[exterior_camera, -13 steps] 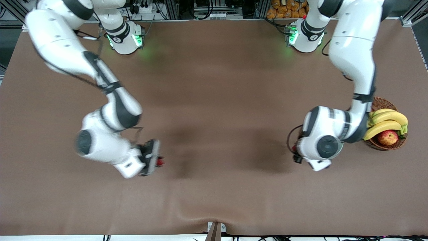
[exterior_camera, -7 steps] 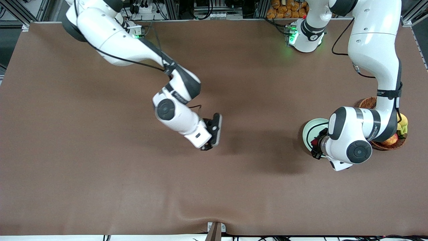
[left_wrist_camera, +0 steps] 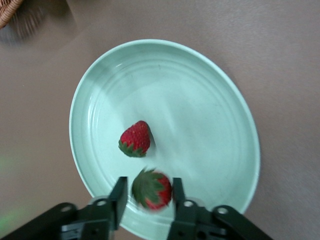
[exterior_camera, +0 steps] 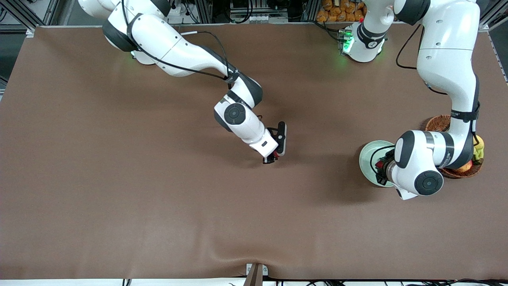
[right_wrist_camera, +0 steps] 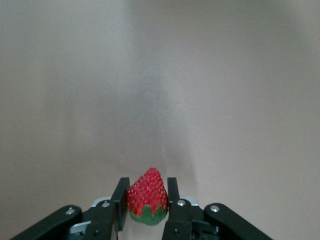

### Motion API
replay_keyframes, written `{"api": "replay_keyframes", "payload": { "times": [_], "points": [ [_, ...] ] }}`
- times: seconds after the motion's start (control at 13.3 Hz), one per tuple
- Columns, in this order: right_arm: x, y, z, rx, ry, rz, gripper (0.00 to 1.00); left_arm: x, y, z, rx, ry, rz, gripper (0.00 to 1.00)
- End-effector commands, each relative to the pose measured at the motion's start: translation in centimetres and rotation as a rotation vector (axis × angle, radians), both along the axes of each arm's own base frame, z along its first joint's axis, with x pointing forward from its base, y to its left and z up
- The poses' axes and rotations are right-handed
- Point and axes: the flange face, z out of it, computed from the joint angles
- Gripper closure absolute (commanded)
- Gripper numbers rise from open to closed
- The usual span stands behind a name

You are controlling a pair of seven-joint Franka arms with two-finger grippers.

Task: Collect all strawberries into plate
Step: 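Carry the strawberry to the plate with the left gripper while the right carries another, then drop the strawberry on the plate while the right gripper releases the third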

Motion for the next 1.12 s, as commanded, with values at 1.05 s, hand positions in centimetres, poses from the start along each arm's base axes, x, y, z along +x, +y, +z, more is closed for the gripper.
{"api": "replay_keyframes", "payload": {
  "times": [1.05],
  "points": [
    [10.1, -13.2, 8.0, -0.103, 0.026, -0.179, 0.00, 0.3, -8.4, 12.2, -0.009, -0.159, 0.009, 0.00]
  ]
}}
